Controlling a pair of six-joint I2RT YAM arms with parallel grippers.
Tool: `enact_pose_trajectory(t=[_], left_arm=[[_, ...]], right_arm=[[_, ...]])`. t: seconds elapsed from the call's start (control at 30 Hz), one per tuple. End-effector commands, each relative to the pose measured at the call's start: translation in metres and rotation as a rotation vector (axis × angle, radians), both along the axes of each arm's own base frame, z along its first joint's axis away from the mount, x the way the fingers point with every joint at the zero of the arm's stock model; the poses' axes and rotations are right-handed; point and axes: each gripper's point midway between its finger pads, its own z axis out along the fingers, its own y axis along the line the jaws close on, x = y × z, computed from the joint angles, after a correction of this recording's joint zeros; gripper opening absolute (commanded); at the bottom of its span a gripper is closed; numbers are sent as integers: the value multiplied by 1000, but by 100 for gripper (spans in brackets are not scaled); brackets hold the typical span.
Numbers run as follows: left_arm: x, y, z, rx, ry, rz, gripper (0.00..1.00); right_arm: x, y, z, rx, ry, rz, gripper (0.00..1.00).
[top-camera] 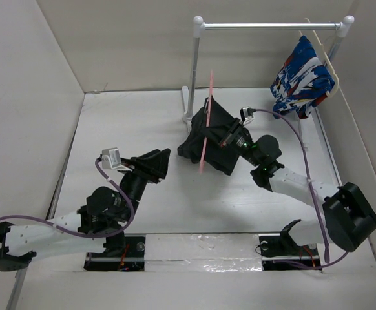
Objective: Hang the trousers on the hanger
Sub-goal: Place the hanger at the clothesline.
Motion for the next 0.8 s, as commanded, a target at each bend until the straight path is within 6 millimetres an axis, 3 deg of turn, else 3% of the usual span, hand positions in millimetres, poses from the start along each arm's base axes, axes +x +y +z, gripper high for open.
enact_pose_trajectory(t=[0.0, 0.1, 0.13, 0.27, 0.3, 0.4, 0.43, 0.47, 0.53, 0.57, 0.63, 0.77], left_arm=[[11, 13, -16, 39, 11, 121, 46], [15, 14, -24, 72, -16, 159, 46], [14, 16, -17, 28, -37, 164, 47], [16, 16, -34, 84, -70, 178, 47], [16, 18, -38, 92, -66, 192, 47], [17, 20, -49, 113, -69, 197, 48], [16, 18, -54, 145, -63, 186, 48], [15, 17, -55, 127, -54, 175, 48], [14, 18, -55, 120, -60, 169, 48], [14, 19, -57, 121, -57, 170, 48], [14, 19, -57, 113, -58, 167, 49], [13, 18, -58, 118, -59, 161, 49]], right_arm=[[-20, -40, 119, 223, -307, -25, 0], [-8, -54, 134, 226, -321, -65, 0], [5, -61, 134, 203, -303, -99, 0], [31, -77, 150, 166, -309, -179, 0], [35, -80, 162, 169, -328, -191, 0], [67, -88, 159, 122, -299, -243, 0], [71, -90, 169, 127, -315, -249, 0], [87, -93, 163, 117, -297, -263, 0], [100, -92, 164, 104, -303, -248, 0], [103, -93, 180, 112, -338, -239, 0], [123, -91, 170, 89, -302, -237, 0], [127, -92, 164, 102, -302, -247, 0]])
